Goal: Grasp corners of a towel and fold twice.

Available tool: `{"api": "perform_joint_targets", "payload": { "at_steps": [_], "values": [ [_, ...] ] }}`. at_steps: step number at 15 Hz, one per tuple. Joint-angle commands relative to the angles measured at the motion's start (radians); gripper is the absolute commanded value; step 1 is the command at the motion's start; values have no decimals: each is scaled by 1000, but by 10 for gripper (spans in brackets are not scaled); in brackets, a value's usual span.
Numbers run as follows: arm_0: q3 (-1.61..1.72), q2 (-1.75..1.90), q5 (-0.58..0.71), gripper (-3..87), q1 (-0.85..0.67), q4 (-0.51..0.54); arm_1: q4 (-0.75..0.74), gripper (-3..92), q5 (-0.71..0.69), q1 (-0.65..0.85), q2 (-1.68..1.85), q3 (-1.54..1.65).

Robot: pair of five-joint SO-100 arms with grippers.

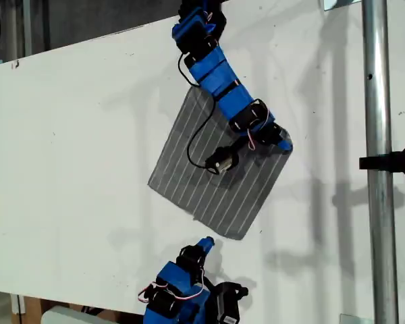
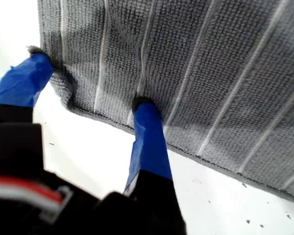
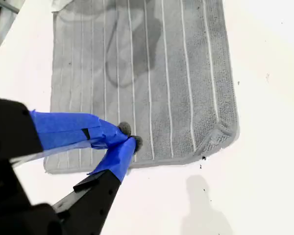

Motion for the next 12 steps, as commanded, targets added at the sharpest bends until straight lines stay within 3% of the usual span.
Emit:
{"api": "perform_joint_targets", "payload": {
  "at_steps": [1,7,11,12],
  "values": [
    [-6,14,-2,-27,-12,-18,23,360,11,34,34,72],
    [34,55,-21,-27,-8,-23,14,311,-55,75,58,120],
    [38,57,-29,-27,-6,-20,23,-2,-86,87,41,127],
    [38,57,-29,-27,-6,-21,21,-2,-95,89,41,127]
  ]
}}
